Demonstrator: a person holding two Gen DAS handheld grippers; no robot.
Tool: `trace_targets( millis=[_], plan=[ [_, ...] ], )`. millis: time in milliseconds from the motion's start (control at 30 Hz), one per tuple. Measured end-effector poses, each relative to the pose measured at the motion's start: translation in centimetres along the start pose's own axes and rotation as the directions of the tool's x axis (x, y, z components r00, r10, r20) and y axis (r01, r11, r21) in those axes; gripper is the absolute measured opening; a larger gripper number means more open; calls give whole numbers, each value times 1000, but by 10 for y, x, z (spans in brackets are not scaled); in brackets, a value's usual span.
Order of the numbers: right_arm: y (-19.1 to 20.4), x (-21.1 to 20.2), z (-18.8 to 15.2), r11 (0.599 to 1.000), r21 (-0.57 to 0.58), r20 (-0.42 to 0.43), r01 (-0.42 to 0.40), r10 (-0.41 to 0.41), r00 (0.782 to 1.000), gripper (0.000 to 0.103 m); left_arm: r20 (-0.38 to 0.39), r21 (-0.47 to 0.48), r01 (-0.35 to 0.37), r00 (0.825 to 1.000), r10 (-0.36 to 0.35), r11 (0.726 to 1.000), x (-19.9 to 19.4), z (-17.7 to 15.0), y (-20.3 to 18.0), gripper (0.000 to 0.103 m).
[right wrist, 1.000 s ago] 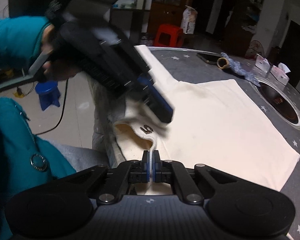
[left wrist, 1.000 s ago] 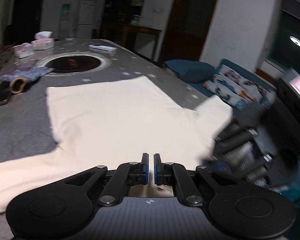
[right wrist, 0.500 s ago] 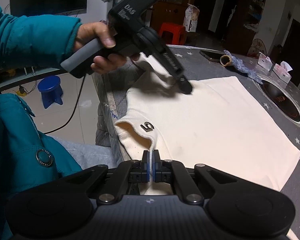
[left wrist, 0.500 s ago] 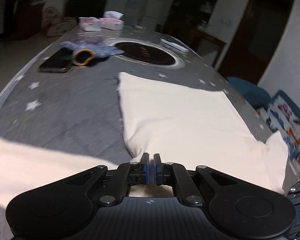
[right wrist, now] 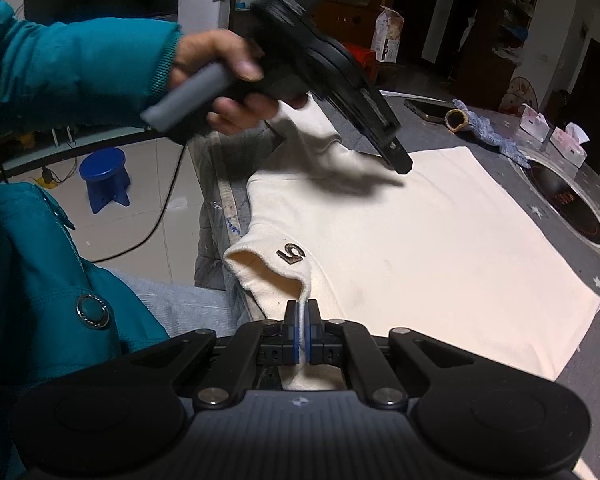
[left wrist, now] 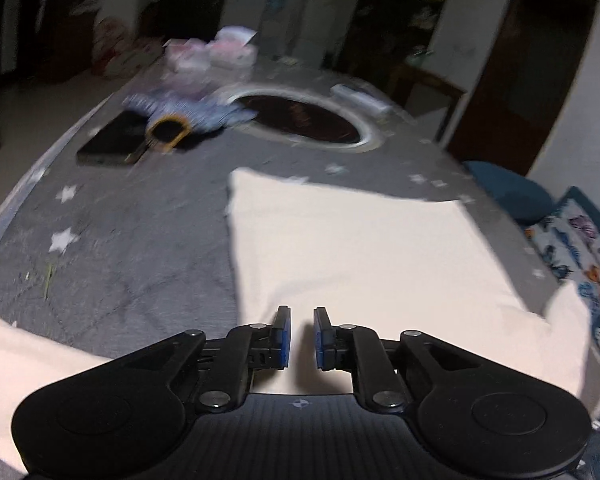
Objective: Fold clothes
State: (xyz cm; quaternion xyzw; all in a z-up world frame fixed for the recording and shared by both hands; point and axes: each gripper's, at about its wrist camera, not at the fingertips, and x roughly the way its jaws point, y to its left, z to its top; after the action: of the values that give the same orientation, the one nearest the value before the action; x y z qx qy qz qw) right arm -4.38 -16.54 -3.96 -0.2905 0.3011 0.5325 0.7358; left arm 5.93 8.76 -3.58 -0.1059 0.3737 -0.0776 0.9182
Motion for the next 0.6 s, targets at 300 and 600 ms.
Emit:
trace_targets(
  millis=[300,600],
  plan=[
    [-37,-27,-10,976,215,65,-22,8,998,17,-9,11,-6,1000,6,1000,5,6,1,13],
    [-101,-13,-40,863,469,5,190,-218,976,18,1,42,-23,1000,23,999,16,14,2,13]
  ],
)
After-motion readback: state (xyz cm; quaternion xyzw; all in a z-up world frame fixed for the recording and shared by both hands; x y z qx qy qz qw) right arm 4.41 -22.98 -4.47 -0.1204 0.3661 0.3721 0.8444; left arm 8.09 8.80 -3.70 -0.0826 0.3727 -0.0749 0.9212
